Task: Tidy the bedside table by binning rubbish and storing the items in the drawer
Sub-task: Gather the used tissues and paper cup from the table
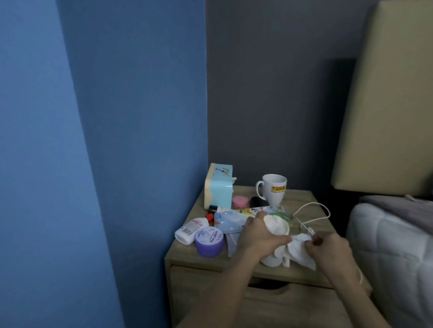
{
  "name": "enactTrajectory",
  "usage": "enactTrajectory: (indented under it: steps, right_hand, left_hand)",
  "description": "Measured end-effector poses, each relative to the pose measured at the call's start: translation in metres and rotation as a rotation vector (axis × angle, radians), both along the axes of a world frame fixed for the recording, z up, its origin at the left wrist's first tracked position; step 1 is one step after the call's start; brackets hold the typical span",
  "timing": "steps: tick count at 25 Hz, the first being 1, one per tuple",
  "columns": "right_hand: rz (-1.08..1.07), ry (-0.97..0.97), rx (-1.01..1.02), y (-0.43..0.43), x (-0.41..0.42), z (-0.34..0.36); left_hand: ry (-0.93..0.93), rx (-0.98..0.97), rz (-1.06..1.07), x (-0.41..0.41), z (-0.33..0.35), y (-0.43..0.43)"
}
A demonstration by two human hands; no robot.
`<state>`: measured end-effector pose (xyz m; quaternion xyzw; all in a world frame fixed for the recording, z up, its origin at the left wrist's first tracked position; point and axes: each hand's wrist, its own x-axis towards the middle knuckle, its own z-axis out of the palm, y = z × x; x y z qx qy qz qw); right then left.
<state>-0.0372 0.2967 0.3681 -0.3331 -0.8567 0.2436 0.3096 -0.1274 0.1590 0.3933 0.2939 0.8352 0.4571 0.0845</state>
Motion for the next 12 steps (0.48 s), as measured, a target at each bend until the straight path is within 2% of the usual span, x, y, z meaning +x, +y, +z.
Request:
enactTrajectory:
  steps: [8, 12]
  right_hand:
    - [0.048, 0.031, -0.066, 0.018, -0.011, -0.003]
    - [0.075, 0.04, -0.039, 0.02, -0.002, -0.007]
  left_hand:
    - [-0.058, -0.049, 0.011, -0.007, -0.005, 0.019]
    - [-0.001, 0.001, 0.052, -0.004, -0.004, 0.018]
